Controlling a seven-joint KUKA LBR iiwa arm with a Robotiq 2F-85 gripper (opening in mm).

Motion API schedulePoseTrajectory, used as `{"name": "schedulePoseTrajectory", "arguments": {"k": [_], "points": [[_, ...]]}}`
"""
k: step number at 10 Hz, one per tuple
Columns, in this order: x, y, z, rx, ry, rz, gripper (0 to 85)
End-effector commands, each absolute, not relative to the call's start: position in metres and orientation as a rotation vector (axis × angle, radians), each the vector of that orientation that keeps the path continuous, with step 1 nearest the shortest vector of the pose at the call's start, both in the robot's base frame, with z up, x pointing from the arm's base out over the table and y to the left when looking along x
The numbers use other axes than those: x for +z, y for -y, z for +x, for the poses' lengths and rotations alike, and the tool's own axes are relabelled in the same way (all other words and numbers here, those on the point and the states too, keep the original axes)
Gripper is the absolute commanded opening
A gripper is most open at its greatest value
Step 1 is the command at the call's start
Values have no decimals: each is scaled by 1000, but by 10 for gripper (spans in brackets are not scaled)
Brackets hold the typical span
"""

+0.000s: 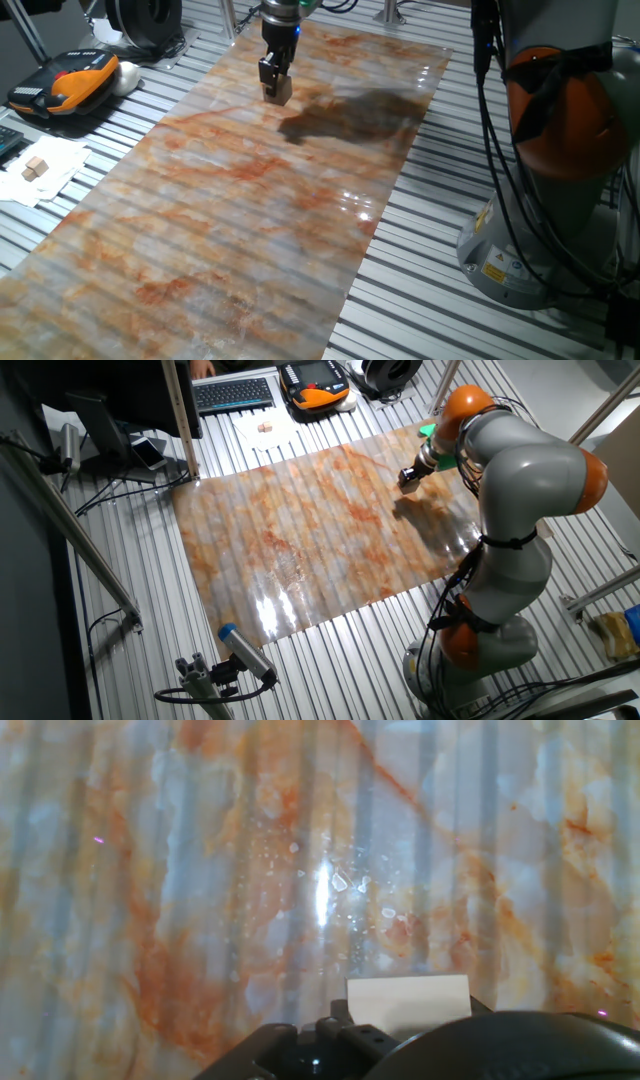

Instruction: Pick up the small block on the left and move it to the right

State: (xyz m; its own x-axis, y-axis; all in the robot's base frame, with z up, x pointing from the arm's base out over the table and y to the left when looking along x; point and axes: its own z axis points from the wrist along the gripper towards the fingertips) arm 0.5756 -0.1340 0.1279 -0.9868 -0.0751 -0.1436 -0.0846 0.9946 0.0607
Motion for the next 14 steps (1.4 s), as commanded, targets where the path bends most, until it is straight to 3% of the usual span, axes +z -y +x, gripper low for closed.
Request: {"name": "schedulePoseTrajectory", "arguments": {"k": [1, 6, 14], "points": [[128, 134, 576, 91, -2999, -131, 0], [129, 130, 582, 112, -3023, -142, 0], [144, 92, 606, 29, -3054, -21, 0]]}}
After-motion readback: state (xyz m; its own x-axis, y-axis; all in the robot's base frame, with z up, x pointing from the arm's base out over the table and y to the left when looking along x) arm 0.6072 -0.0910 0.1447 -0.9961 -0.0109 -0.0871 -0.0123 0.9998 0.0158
